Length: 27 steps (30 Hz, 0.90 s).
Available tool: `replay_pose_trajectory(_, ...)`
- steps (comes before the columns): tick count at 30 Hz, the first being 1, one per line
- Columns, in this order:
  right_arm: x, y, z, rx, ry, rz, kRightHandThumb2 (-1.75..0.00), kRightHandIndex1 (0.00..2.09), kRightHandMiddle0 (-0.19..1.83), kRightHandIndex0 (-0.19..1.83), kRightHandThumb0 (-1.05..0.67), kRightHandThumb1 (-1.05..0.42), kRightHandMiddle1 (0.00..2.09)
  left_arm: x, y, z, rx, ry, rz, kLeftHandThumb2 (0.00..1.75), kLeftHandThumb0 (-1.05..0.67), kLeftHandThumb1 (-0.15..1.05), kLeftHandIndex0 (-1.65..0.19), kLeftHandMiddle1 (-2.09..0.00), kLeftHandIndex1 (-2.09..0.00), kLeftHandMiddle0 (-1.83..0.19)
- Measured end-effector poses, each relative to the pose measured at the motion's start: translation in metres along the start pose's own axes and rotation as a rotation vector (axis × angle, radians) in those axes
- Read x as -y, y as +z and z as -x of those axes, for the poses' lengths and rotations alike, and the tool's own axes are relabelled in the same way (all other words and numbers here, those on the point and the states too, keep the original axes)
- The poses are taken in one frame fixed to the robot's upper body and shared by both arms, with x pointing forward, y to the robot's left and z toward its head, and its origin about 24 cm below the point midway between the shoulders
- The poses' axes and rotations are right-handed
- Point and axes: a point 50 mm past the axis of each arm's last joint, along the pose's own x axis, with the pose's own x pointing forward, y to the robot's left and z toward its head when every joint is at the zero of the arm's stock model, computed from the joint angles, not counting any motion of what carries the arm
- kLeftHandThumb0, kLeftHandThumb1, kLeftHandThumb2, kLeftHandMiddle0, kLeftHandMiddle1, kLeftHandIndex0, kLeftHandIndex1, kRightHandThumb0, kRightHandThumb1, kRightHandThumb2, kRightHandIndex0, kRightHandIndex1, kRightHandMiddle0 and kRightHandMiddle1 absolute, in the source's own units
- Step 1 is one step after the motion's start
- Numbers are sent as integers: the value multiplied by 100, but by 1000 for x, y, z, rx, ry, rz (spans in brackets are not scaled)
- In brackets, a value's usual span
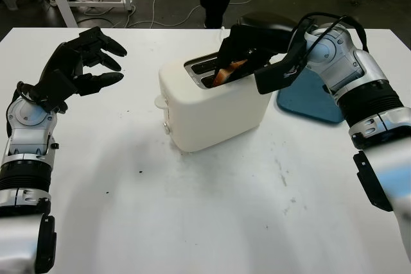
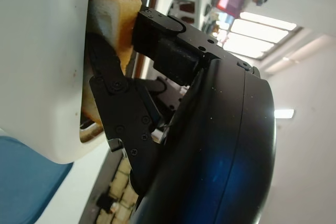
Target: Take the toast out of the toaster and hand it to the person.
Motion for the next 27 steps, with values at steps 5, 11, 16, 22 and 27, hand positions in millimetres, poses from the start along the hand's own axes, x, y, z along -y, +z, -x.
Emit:
replay_pose_trajectory(5,21,-6,6,-24,-117,-13,-1,69,136,112,-5,-68,9,0,0,0,0,0,0,1,-105,92,-36,-139,-128,-38)
replay_pose_trajectory(11,46,-17,17,-54,-267,-133,-1,81,136,110,-5,-69,8,0,0,0,-1,0,0,1,-105,92,-36,-139,-127,-37)
replay_pose_trajectory(16,66,-30,30,-65,-404,-269,-1,80,137,110,-11,-68,9,0,0,0,-2,0,1,1,-105,92,-36,-140,-128,-38)
replay_pose_trajectory(22,76,-45,43,-93,-513,-442,-1,78,134,108,3,-69,8,0,0,0,-3,0,1,1,-105,92,-35,-140,-129,-38)
replay_pose_trajectory(27,72,-60,50,-157,-570,-579,-2,81,134,104,0,-70,9,0,0,0,-3,0,1,1,-105,92,-35,-141,-130,-38)
